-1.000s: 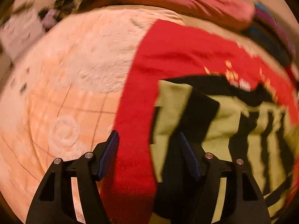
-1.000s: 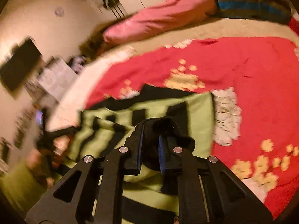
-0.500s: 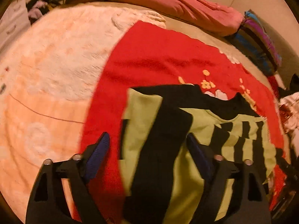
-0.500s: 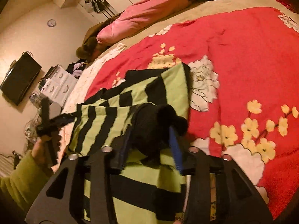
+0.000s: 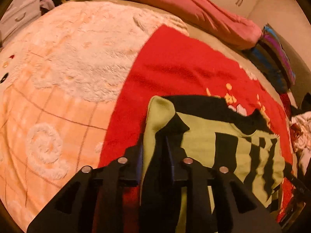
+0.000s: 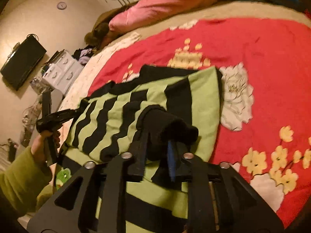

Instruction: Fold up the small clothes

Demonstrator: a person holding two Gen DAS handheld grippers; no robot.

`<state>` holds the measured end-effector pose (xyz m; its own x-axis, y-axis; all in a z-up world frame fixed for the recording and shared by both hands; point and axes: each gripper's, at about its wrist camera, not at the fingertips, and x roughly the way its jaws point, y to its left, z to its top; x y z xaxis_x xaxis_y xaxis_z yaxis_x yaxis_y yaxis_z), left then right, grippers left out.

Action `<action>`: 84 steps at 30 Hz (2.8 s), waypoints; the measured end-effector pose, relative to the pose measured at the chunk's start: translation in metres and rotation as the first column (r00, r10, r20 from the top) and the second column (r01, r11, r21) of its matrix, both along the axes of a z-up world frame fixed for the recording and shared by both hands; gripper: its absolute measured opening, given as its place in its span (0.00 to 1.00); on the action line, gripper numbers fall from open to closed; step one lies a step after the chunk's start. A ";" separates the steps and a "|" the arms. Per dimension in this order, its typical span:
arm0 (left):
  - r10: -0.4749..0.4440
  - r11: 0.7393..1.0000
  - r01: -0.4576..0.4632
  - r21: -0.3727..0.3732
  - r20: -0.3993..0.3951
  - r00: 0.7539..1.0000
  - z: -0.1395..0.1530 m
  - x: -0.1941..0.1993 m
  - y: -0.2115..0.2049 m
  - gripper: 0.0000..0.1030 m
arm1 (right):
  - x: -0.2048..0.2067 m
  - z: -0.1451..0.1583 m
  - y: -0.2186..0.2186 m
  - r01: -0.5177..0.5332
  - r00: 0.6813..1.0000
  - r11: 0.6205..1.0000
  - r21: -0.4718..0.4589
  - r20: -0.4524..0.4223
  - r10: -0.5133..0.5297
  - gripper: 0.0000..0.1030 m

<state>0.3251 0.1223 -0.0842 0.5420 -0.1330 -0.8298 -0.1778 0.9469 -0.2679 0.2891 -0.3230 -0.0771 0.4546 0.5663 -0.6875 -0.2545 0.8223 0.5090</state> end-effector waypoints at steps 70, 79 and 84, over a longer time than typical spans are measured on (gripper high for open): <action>-0.317 0.943 0.314 0.111 0.018 0.948 0.045 -0.178 -0.091 0.93 | -0.083 0.053 0.008 0.031 0.989 0.982 -0.184 0.147 -0.004 0.86; -0.257 0.953 0.247 0.176 0.036 0.966 0.065 -0.219 -0.072 0.95 | -0.137 0.061 0.005 0.042 0.990 0.972 -0.230 0.139 -0.010 0.90; -0.223 0.964 0.225 0.143 -0.026 0.974 0.052 -0.247 -0.058 0.95 | -0.163 0.059 0.013 0.004 0.995 0.966 -0.259 0.100 0.023 0.90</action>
<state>0.0782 0.0642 -0.0322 0.5038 -0.1288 -0.8541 0.0415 0.9913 -0.1250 0.1263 -0.3096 -0.0185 0.5249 0.3798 -0.7617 -0.3024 0.9197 0.2503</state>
